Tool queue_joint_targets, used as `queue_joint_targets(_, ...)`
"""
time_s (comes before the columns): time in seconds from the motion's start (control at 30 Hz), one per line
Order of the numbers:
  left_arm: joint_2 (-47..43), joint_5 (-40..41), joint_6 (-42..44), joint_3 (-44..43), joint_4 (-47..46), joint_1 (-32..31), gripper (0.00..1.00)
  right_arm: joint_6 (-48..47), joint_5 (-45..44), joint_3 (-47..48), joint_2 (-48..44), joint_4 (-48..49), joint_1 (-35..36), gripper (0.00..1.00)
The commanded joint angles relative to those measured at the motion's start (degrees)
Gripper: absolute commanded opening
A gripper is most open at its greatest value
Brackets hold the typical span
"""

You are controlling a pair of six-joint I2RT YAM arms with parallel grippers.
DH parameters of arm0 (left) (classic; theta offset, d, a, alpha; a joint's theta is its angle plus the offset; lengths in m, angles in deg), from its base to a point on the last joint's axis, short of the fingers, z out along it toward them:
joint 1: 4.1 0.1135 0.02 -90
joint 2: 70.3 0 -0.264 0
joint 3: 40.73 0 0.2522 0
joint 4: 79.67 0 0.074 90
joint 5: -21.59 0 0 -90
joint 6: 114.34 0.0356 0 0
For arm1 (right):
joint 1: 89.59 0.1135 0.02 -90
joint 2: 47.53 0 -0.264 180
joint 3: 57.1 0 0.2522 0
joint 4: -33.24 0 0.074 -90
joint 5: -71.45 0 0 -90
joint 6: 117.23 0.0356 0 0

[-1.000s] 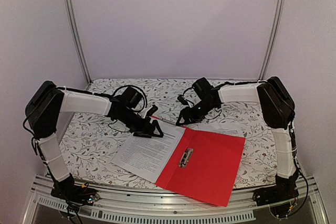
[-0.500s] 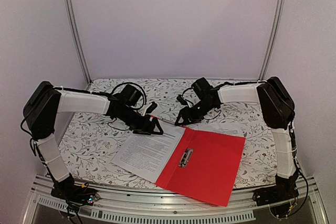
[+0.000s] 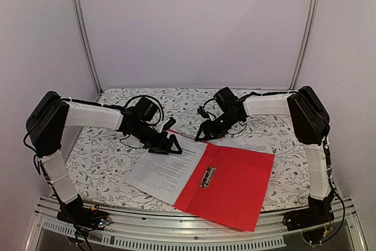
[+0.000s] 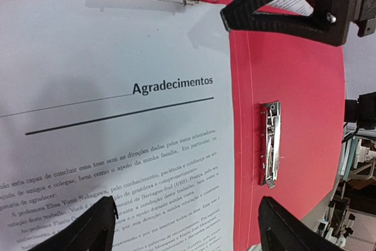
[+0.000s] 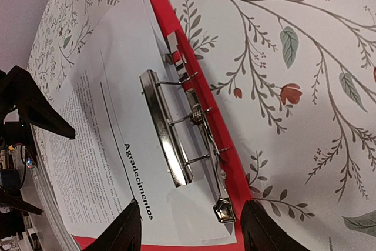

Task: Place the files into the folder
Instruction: Adjust the file in the folder.

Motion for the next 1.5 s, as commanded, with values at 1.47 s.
queue_joint_targets(1.47, 4.46, -0.57, 0.41, 2.45, -1.25, -0.25, 0.84, 3.02, 3.06, 3.81, 0.00, 0.47, 1.84, 0.58)
